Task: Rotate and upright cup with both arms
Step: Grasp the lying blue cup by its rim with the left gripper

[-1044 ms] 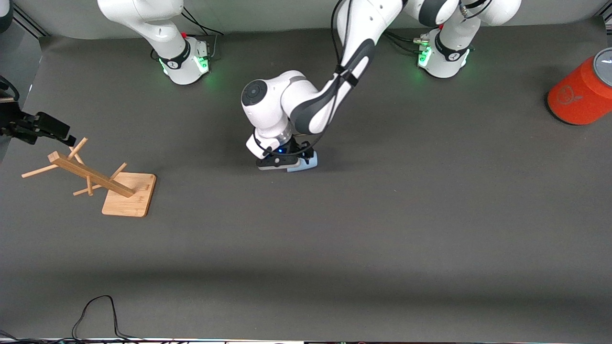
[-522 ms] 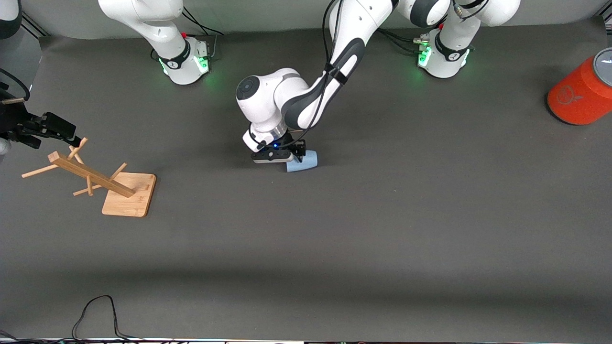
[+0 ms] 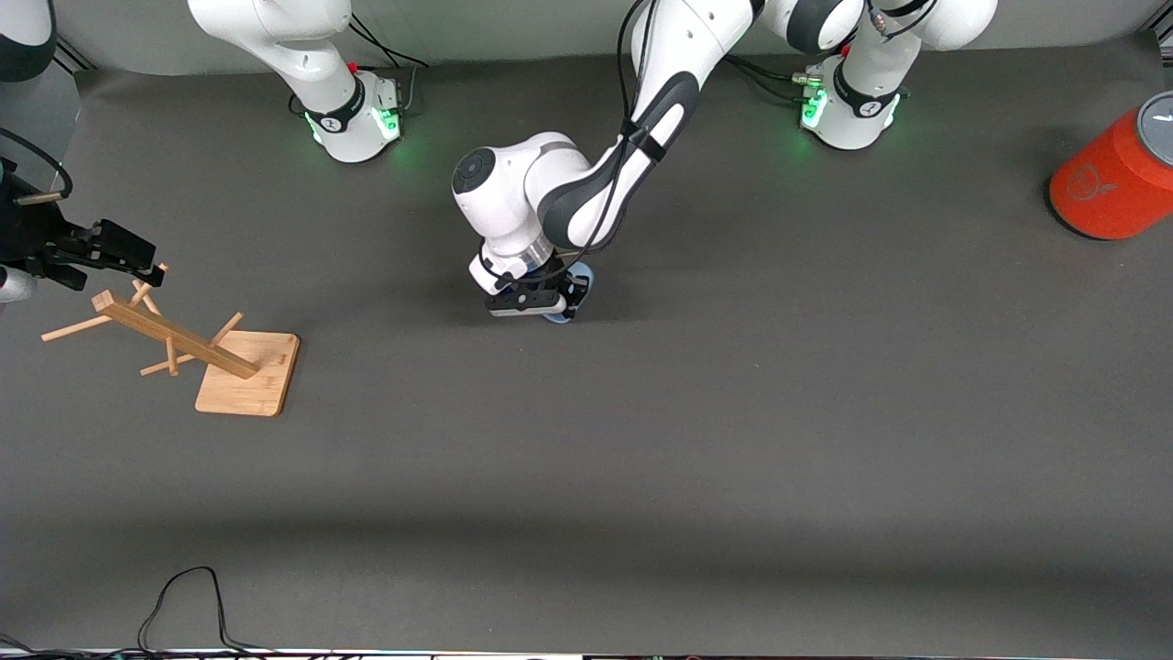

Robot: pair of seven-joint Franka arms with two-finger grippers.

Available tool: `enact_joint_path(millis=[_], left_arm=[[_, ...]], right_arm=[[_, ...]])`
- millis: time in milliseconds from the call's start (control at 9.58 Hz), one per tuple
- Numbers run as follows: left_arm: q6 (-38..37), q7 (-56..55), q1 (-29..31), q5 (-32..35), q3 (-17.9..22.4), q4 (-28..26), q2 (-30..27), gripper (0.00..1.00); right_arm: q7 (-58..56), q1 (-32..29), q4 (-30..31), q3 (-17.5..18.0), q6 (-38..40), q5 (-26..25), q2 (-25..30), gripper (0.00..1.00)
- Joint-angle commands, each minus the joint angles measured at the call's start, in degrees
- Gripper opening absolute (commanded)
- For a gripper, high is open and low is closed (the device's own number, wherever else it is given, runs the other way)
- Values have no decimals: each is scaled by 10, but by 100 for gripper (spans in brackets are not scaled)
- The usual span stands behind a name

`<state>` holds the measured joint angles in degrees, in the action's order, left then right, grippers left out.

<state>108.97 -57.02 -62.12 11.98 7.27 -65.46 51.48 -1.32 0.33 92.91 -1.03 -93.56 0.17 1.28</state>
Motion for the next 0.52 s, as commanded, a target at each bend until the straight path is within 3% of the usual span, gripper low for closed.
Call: enact_joint_path(millis=[0, 418], left_arm=[[-34, 13, -4, 2, 4, 2, -25, 0], [-22, 26, 1, 9, 8, 6, -36, 0]], right_arm=[[-15, 12, -12, -12, -8, -10, -9, 100], [-43, 11, -11, -18, -16, -13, -10, 100]])
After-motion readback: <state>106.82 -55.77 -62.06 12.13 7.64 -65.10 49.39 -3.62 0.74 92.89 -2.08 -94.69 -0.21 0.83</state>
